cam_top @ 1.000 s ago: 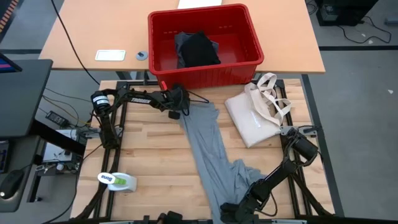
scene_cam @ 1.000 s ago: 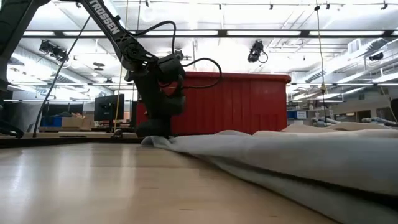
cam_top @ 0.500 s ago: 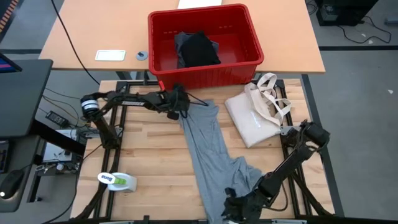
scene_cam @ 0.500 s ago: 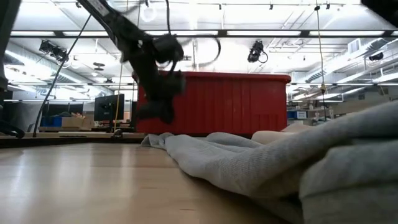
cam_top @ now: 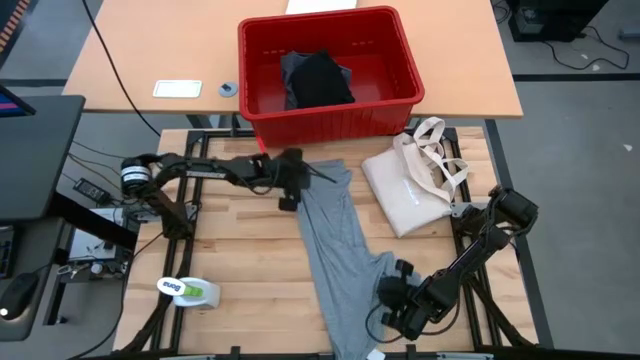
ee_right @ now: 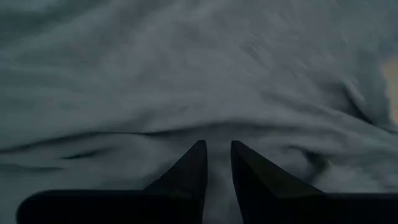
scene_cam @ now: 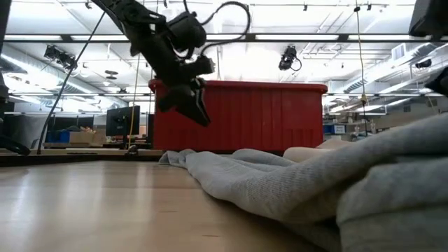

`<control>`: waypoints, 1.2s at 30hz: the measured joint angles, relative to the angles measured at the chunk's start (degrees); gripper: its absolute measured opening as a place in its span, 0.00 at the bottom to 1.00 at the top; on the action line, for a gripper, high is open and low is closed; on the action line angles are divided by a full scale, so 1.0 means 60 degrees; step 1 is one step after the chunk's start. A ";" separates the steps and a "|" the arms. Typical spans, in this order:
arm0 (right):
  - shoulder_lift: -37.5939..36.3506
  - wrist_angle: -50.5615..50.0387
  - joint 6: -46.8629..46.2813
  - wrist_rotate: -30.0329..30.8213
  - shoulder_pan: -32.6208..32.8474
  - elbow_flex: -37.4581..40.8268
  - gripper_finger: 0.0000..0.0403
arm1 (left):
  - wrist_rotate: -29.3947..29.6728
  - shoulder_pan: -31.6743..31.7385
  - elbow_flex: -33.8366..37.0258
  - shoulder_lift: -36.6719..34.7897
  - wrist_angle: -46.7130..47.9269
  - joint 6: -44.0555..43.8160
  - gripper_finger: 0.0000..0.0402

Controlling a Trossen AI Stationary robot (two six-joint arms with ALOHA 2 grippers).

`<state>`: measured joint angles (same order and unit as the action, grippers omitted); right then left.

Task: Fold Laundry from Bin
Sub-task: Fold the gray shirt

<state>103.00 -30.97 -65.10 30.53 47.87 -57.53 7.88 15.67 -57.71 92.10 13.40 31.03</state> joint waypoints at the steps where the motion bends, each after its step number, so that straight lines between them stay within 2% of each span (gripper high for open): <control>1: -0.0026 0.0119 -0.0074 0.0098 -0.0014 0.0155 0.20 | 0.0000 -0.0155 0.0000 0.0171 -0.0239 -0.0042 0.27; 5: -0.0026 0.0232 -0.0434 0.0346 -0.0016 0.0516 0.20 | -0.0004 -0.0719 -0.0095 0.1007 -0.1415 -0.0049 0.24; 9: -0.0026 0.0342 -0.0481 0.0489 -0.0014 0.0553 0.20 | -0.0024 -0.0924 -0.0734 0.1908 -0.2199 0.0117 0.20; 13: -0.0026 0.0548 -0.0479 0.0468 -0.0014 0.0556 0.20 | 0.0016 -0.0808 -0.1829 0.2841 -0.2095 -0.0087 0.18; 17: -0.0026 0.0630 -0.0481 0.0442 -0.0014 0.0556 0.20 | 0.0092 -0.0765 -0.3259 0.3665 -0.1568 -0.1294 0.18; 22: -0.0026 0.0685 -0.0621 0.0824 0.0025 0.0556 0.20 | 0.0248 -0.0835 -0.4583 0.4594 -0.0295 -0.1913 0.30; 28: -0.0026 0.0653 -0.0677 0.1908 0.0362 0.0556 0.19 | 0.1069 -0.0639 -0.4900 0.5281 -0.0941 -0.2584 0.48; 34: -0.0026 0.0662 -0.0664 0.2689 0.0536 0.0556 0.19 | 0.1450 -0.0286 -0.4903 0.5674 -0.1919 -0.2817 0.53; 36: -0.0026 0.0669 -0.0666 0.2706 0.0529 0.0556 0.19 | 0.1208 -0.0180 -0.4900 0.5820 -0.2064 -0.2816 0.53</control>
<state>102.85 -26.96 -69.10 46.76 51.05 -54.19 15.13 14.59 -87.11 127.02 1.02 14.14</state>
